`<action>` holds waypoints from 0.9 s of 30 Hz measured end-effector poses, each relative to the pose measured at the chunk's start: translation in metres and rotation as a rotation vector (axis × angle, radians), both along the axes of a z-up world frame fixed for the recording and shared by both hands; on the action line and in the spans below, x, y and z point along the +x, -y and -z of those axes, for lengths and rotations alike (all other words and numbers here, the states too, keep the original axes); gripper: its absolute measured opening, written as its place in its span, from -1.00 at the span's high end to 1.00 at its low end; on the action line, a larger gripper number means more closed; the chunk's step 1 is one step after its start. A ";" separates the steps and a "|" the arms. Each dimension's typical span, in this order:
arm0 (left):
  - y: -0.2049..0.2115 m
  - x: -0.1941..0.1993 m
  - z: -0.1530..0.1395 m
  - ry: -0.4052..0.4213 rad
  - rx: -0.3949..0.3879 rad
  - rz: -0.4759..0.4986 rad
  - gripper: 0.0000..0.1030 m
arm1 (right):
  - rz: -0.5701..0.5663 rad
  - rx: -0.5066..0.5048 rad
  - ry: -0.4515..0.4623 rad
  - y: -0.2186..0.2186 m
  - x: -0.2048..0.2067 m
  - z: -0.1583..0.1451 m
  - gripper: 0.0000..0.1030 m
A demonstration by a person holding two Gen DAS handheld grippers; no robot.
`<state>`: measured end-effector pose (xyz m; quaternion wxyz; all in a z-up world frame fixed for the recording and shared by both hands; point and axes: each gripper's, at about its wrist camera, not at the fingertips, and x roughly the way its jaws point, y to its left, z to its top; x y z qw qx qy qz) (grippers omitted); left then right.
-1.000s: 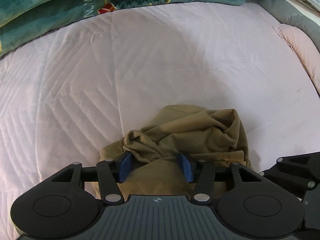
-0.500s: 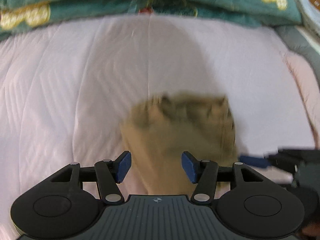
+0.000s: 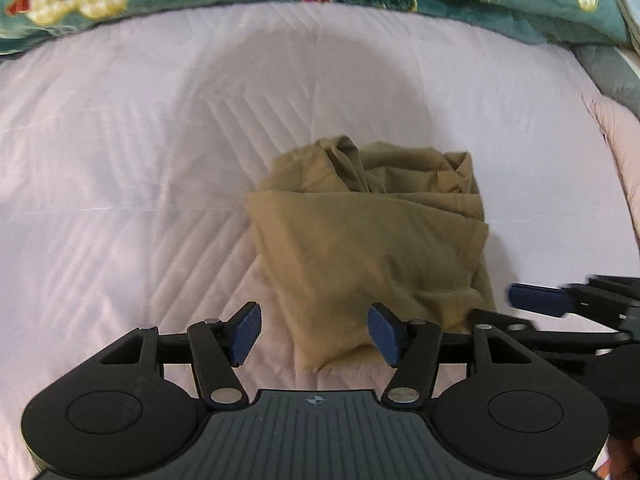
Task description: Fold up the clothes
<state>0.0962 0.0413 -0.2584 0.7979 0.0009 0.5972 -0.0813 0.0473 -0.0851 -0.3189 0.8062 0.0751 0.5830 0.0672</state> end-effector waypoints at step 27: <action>0.007 -0.105 -0.217 0.129 0.050 -0.024 -0.20 | 0.078 -0.025 0.129 0.019 -0.073 -0.197 0.05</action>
